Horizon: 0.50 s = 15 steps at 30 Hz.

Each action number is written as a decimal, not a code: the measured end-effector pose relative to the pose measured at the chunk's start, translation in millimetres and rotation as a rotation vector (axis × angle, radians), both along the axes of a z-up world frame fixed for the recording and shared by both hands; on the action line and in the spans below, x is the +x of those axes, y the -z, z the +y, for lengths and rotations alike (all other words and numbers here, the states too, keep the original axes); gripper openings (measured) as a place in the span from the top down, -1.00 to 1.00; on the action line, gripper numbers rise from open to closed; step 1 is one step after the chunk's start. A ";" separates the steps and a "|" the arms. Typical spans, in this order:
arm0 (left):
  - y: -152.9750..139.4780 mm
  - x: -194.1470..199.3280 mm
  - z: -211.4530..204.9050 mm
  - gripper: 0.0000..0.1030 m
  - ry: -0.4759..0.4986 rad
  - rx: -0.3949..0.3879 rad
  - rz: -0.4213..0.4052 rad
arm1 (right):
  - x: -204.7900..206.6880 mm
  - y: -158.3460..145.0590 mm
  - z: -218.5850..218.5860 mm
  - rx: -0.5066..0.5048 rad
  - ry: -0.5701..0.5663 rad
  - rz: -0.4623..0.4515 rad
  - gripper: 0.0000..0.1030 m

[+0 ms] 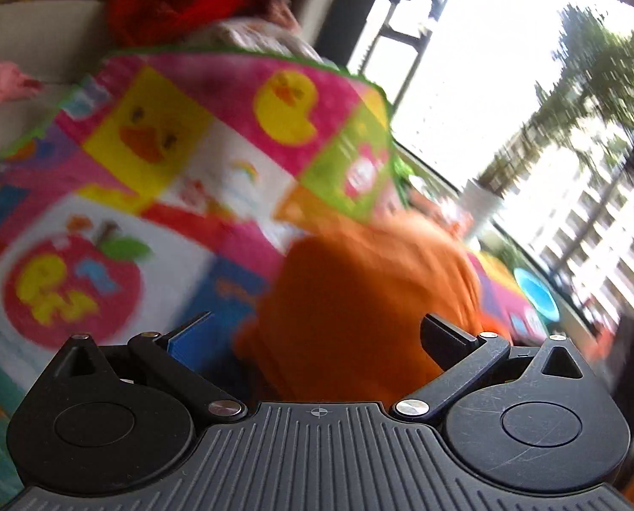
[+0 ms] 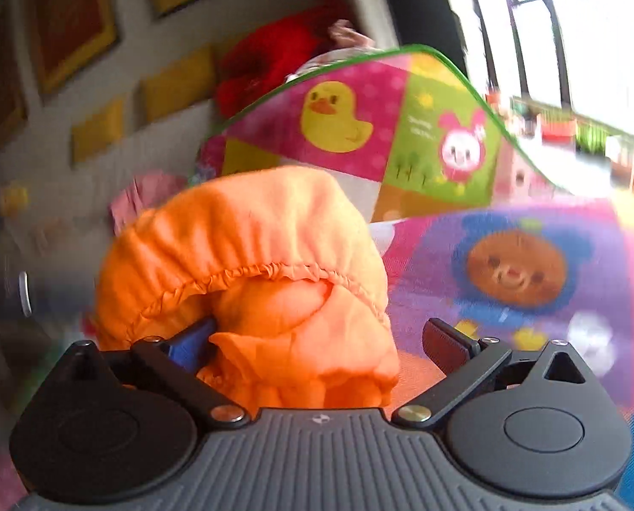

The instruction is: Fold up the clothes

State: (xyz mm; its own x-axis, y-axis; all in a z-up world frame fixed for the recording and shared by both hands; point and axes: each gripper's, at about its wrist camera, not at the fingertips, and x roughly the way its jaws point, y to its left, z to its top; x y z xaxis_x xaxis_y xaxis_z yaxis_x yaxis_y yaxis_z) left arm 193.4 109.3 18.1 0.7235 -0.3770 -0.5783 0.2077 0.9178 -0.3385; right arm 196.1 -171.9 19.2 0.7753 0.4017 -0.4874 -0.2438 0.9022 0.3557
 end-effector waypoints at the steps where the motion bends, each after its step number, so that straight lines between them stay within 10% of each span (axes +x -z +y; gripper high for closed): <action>1: 4.4 -1.0 -5.1 -1.00 0.009 0.018 0.012 | 2.2 0.6 -9.3 0.074 0.014 0.017 -0.93; 8: 7.5 0.1 -11.6 -1.00 0.033 -0.054 0.022 | 4.8 1.5 -39.2 0.205 0.080 -0.024 -0.92; 15: -27.4 -10.3 8.0 -1.00 -0.012 -0.208 -0.119 | 16.1 3.6 -26.4 0.007 0.114 -0.011 -0.99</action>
State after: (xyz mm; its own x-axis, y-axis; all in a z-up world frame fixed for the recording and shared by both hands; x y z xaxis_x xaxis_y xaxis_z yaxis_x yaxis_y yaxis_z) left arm 183.1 117.3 45.5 0.7872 -0.4699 -0.3994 0.2471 0.8337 -0.4938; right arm 212.2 -198.3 15.6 0.8214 0.3137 -0.4764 -0.1434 0.9220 0.3597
